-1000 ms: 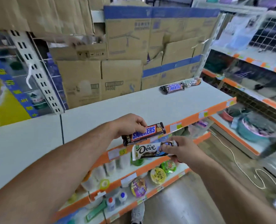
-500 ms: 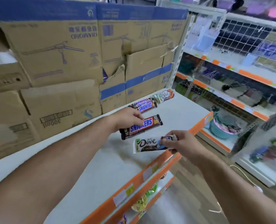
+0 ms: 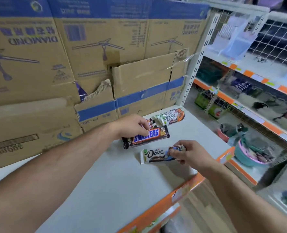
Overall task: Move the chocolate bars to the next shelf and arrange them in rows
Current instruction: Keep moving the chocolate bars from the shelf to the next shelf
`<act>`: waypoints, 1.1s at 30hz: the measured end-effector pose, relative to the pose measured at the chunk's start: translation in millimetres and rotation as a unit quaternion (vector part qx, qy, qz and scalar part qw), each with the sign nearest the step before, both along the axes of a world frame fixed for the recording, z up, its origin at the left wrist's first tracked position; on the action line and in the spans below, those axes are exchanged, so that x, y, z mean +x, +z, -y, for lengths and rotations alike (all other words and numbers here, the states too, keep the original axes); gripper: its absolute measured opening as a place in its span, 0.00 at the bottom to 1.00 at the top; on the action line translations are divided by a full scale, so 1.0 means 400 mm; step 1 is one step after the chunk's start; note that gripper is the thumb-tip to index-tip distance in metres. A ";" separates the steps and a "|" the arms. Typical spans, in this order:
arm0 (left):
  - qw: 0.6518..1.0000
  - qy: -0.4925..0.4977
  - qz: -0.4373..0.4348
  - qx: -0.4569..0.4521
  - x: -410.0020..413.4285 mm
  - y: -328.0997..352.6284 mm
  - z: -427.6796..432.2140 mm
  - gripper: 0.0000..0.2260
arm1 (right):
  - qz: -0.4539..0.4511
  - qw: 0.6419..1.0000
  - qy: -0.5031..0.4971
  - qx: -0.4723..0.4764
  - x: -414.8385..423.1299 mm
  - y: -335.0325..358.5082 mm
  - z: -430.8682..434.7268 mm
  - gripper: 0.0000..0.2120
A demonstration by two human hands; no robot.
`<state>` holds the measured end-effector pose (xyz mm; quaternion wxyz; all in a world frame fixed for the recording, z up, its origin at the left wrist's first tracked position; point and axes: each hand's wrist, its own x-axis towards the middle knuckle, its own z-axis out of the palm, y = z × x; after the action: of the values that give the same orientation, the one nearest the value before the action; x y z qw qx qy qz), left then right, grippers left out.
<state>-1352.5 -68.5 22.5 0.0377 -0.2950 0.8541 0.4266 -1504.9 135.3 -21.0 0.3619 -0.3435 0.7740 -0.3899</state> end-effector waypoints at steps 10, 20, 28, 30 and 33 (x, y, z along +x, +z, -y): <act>0.994 0.086 0.059 0.014 -0.156 0.005 -0.060 0.04 | -0.144 0.989 0.038 -0.023 -0.363 -0.042 0.144 0.07; 0.976 0.189 0.103 0.043 -0.199 -0.026 -0.125 0.05 | -0.286 0.954 0.082 -0.025 -0.445 -0.076 0.224 0.15; 0.967 0.228 0.099 0.058 -0.188 -0.047 -0.143 0.05 | -0.297 0.952 0.066 -0.043 -0.451 -0.095 0.221 0.16; 0.965 0.235 0.105 0.058 -0.184 -0.050 -0.149 0.05 | -0.292 0.953 0.069 -0.045 -0.456 -0.094 0.220 0.16; 0.963 0.238 0.115 0.050 -0.176 -0.053 -0.155 0.05 | -0.284 0.955 0.066 -0.046 -0.458 -0.091 0.222 0.17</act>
<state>-1423.0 -6.4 1.1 0.0478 -0.5343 0.7268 0.4289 -1688.0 46.6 -57.5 0.1360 -0.5068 0.8016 -0.2865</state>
